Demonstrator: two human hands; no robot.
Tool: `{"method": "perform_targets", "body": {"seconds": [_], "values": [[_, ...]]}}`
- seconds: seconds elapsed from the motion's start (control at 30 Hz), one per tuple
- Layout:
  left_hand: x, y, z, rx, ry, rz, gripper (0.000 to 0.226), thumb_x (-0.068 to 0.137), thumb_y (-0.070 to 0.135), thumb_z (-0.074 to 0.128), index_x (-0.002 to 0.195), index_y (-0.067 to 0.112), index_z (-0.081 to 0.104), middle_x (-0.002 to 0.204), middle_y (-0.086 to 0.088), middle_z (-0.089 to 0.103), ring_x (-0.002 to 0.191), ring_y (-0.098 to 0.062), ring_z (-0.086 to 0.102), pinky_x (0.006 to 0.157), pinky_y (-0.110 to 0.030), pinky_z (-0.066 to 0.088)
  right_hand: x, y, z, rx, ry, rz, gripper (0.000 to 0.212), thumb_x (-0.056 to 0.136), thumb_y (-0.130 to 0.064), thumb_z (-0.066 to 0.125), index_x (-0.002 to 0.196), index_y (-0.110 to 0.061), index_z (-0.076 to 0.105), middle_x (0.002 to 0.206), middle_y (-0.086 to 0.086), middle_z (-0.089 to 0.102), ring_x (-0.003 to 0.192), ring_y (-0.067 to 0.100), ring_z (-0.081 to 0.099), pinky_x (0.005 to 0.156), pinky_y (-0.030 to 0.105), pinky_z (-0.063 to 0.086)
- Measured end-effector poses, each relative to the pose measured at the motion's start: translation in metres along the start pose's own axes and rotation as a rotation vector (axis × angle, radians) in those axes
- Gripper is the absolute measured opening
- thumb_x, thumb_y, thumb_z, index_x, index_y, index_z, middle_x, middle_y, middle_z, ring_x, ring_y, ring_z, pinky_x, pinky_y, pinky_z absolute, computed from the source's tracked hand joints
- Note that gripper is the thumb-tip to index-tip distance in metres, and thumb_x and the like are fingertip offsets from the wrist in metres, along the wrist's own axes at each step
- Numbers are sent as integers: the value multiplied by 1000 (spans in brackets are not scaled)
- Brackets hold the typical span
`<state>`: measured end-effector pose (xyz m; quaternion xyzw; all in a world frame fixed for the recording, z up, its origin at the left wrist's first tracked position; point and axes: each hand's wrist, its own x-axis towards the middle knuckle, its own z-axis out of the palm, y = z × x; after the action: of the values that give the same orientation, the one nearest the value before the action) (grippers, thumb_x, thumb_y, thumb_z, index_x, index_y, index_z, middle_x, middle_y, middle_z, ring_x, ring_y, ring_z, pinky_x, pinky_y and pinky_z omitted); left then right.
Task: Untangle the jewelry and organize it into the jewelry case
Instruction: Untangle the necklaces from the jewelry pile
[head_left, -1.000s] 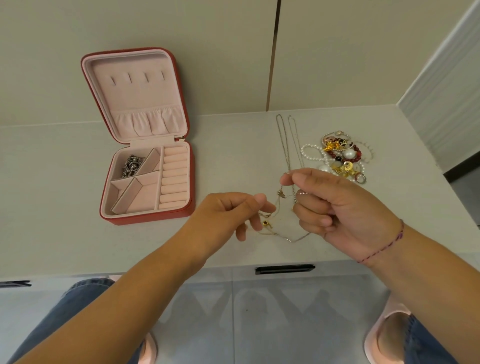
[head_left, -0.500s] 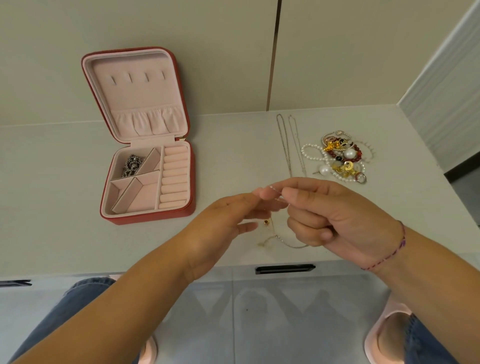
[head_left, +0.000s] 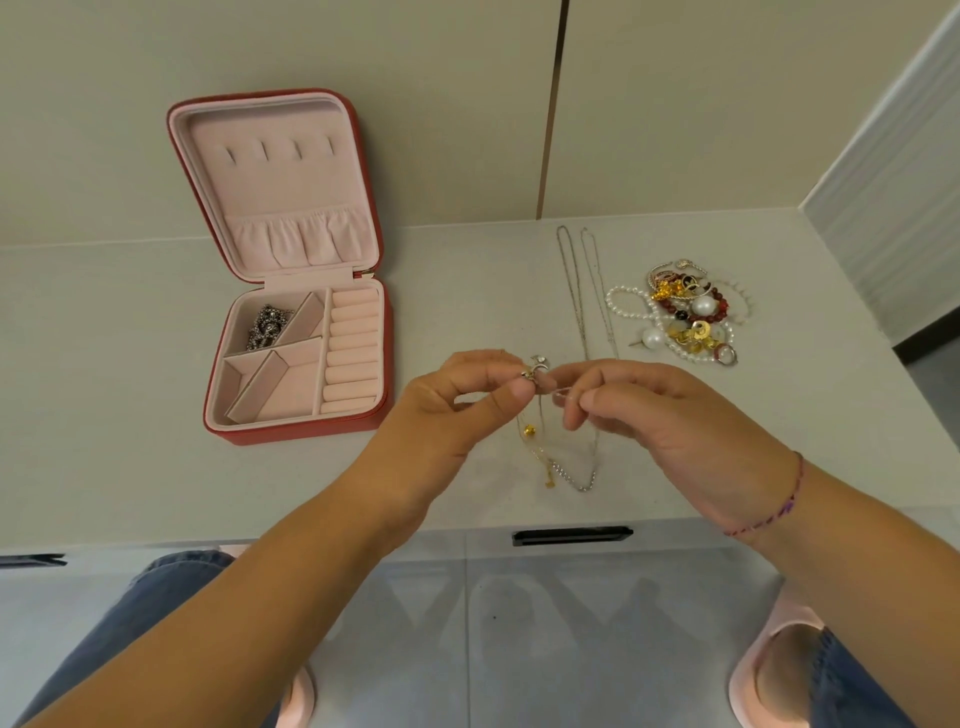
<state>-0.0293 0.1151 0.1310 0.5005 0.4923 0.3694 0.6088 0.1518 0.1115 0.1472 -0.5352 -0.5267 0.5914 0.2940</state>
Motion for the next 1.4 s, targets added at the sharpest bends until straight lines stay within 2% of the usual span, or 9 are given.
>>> {"method": "perform_targets", "body": {"seconds": [0.07, 0.23, 0.37, 0.53, 0.73, 0.9, 1.07, 1.2, 1.4], "values": [[0, -1, 0, 88, 16, 31, 25, 71, 39, 66, 90, 28, 77, 107, 1, 60, 99, -13, 55, 83, -18, 40, -1, 0, 2, -69, 47, -19, 25, 86, -21, 58, 65, -23, 71, 114, -14, 62, 110, -1, 55, 105, 31, 36], [1, -1, 2, 221, 12, 112, 20, 73, 38, 66, 89, 33, 76, 89, 10, 50, 76, -1, 44, 68, -7, 33, -1, -1, 3, -31, 88, -93, 24, 71, -47, 61, 81, -29, 73, 87, -9, 71, 87, 5, 63, 84, 19, 48], [0, -1, 3, 265, 7, 141, 20, 73, 38, 65, 88, 31, 75, 85, 9, 49, 72, 1, 42, 69, -8, 34, -1, 2, 4, 25, 102, -137, 31, 64, -37, 68, 88, -18, 73, 85, -2, 72, 78, 4, 62, 72, 12, 49], [-1, -1, 3, 250, -23, 126, 19, 74, 37, 66, 87, 29, 77, 78, 13, 50, 68, 0, 42, 68, -11, 34, -1, 2, 3, 56, 130, -177, 13, 72, -20, 72, 85, -16, 73, 81, 0, 72, 74, 5, 63, 70, 14, 50], [-2, 4, 4, 165, -4, 82, 23, 72, 39, 67, 87, 26, 79, 90, -5, 58, 92, -34, 52, 83, -37, 42, 1, 2, 2, 184, 171, -155, 15, 68, -21, 71, 82, -13, 71, 75, -3, 71, 72, 4, 63, 67, 12, 48], [-2, 4, 3, 102, -9, 72, 17, 79, 34, 62, 76, 22, 73, 93, 8, 64, 95, -9, 59, 88, -23, 40, 3, 4, 2, 181, 218, -120, 18, 67, -22, 73, 82, -12, 70, 83, 5, 73, 80, 12, 68, 67, 13, 48], [-1, -1, 2, 53, -39, 45, 21, 90, 26, 57, 74, 18, 68, 79, -1, 70, 82, -12, 63, 87, -28, 44, 2, 3, 3, 179, 209, -129, 6, 77, -7, 70, 82, -8, 69, 77, 5, 72, 72, 10, 67, 64, 12, 48], [-1, 1, 3, 77, -6, 61, 32, 84, 41, 50, 72, 14, 64, 73, 1, 68, 74, -9, 61, 79, -22, 45, 1, 1, 4, 123, 203, -163, 7, 75, -8, 72, 78, -14, 70, 69, -6, 70, 68, 4, 63, 67, 13, 51], [-1, -1, 2, 133, 12, 53, 21, 94, 22, 52, 111, 24, 64, 86, 1, 69, 63, -14, 63, 69, -23, 52, -1, 1, 4, 87, 204, -209, 8, 73, -9, 74, 76, -15, 69, 67, -8, 67, 65, 3, 59, 66, 14, 51]]}}
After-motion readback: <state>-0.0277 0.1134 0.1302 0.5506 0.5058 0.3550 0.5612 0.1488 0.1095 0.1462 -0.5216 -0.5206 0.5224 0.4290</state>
